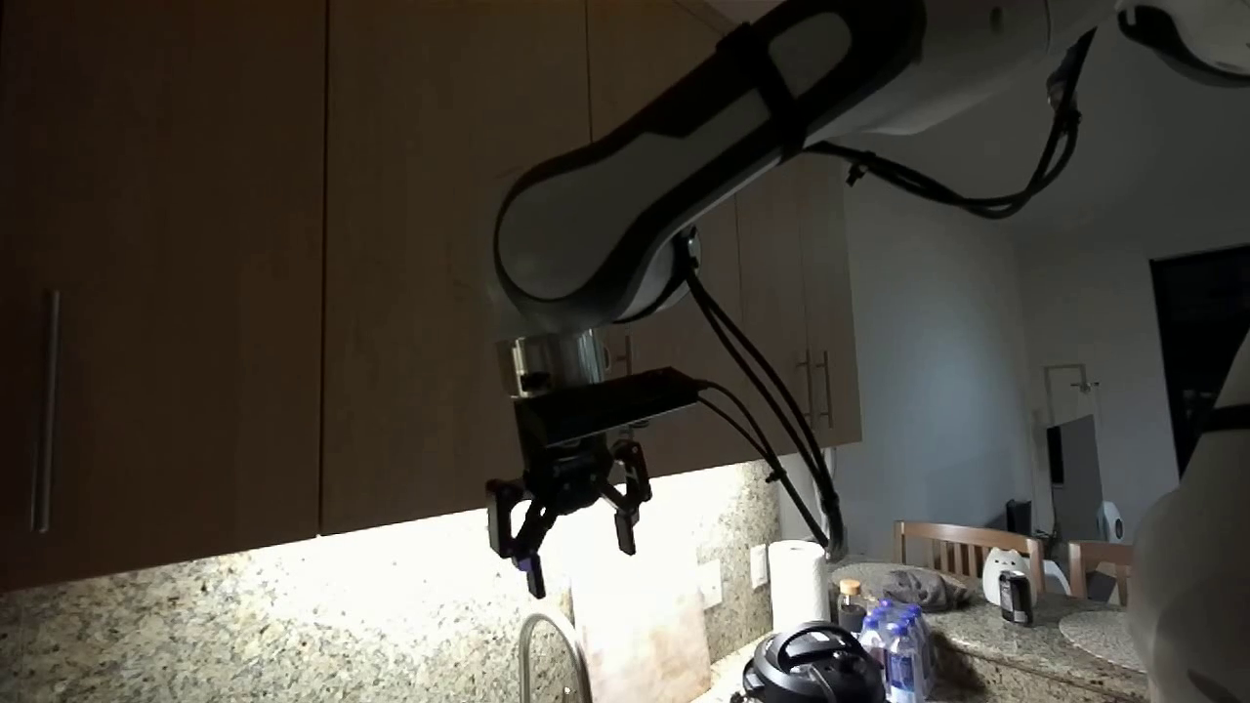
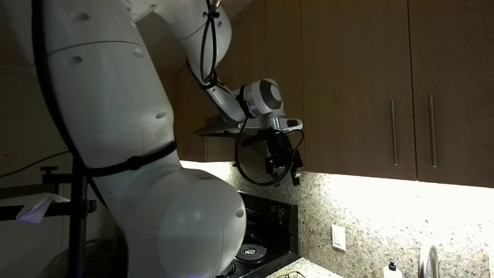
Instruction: Open the third cabinet door from the right
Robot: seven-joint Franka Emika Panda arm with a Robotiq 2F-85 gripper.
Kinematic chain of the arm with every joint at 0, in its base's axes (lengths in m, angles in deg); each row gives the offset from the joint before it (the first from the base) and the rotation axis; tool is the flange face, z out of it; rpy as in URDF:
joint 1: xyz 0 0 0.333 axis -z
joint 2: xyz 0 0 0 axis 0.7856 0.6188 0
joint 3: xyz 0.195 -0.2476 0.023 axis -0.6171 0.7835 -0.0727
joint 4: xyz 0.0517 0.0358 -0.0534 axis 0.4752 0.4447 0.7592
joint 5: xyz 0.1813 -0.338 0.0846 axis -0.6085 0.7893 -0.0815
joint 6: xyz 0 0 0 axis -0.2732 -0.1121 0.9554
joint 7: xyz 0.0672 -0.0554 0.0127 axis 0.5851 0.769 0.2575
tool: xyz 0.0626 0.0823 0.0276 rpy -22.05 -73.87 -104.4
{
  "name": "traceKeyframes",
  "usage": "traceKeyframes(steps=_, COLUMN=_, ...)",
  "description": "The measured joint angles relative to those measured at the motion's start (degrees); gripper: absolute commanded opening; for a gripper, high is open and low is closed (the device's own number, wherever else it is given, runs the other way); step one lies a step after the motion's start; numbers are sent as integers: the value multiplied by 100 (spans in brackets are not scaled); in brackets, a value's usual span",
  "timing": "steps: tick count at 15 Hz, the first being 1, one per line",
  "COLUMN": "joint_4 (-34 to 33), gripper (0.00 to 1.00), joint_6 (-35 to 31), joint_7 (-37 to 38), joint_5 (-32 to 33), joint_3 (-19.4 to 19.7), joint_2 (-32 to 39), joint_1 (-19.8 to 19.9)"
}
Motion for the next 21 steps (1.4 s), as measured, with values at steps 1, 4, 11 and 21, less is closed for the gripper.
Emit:
traceKeyframes(steps=1, joint_4=-39, gripper=100, joint_6=0, joint_7=0, joint_5=53, joint_3=12, joint_2=-29, joint_1=-10)
traceKeyframes(steps=4, joint_4=-139, gripper=100, joint_6=1, joint_7=0, joint_5=148, joint_3=33, joint_2=-169, joint_1=-13)
traceKeyframes(steps=11, joint_4=-162, gripper=100, joint_6=43, joint_7=-30, joint_5=675, joint_3=242, joint_2=-922, joint_1=3)
traceKeyframes(steps=21, joint_4=-145, gripper=100, joint_6=-43, joint_7=-598, joint_5=1414, joint_3=899, joint_2=-1626, joint_1=505)
